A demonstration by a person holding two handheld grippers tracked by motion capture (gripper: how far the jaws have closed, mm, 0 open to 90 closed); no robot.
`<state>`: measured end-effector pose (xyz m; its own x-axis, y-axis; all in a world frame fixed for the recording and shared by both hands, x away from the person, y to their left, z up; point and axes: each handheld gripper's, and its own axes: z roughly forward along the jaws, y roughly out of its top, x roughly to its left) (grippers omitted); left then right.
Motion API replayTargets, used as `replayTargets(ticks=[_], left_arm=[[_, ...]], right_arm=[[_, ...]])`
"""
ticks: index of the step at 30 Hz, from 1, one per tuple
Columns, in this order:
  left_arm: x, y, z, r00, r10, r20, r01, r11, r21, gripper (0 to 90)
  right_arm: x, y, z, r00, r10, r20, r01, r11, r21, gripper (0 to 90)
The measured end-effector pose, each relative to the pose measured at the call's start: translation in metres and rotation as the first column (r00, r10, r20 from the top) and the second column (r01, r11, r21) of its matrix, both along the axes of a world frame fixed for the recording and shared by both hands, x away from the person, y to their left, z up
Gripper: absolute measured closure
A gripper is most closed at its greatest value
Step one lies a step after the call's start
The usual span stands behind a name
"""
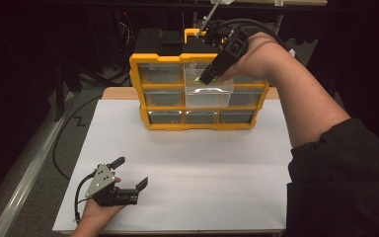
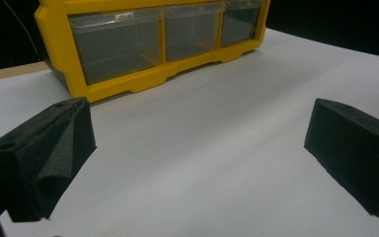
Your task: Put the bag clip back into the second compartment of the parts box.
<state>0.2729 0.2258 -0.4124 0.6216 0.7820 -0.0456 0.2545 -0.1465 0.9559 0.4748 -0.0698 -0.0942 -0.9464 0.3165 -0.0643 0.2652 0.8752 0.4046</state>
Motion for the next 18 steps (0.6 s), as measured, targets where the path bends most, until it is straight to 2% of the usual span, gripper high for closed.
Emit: replayTargets(ticks=[9, 12, 13, 18], left_arm=[[0.0, 0.0, 0.0, 1.0, -0.005, -0.003, 0.005, 1.0, 0.005, 0.5], [0.0, 0.001, 0.0, 1.0, -0.005, -0.004, 0.005, 1.0, 0.002, 0.5], [0.0, 0.001, 0.0, 1.0, -0.005, -0.003, 0.005, 1.0, 0.001, 0.5], [-0.001, 0.001, 0.0, 1.0, -0.006, -0.002, 0.006, 1.0, 0.001, 0.5]], right_arm=[[0.016, 0.0, -0.003, 0.9991, -0.024, 0.035, 0.025, 1.0, -0.019, 78.9], [0.021, 0.0, -0.01, 0.9992, -0.024, 0.033, 0.026, 0.999, -0.037, 78.8], [0.023, 0.0, -0.017, 0.9992, -0.026, 0.03, 0.027, 0.999, -0.033, 78.8], [0.028, 0.001, -0.028, 0.9994, -0.028, 0.022, 0.029, 0.999, -0.045, 78.8]])
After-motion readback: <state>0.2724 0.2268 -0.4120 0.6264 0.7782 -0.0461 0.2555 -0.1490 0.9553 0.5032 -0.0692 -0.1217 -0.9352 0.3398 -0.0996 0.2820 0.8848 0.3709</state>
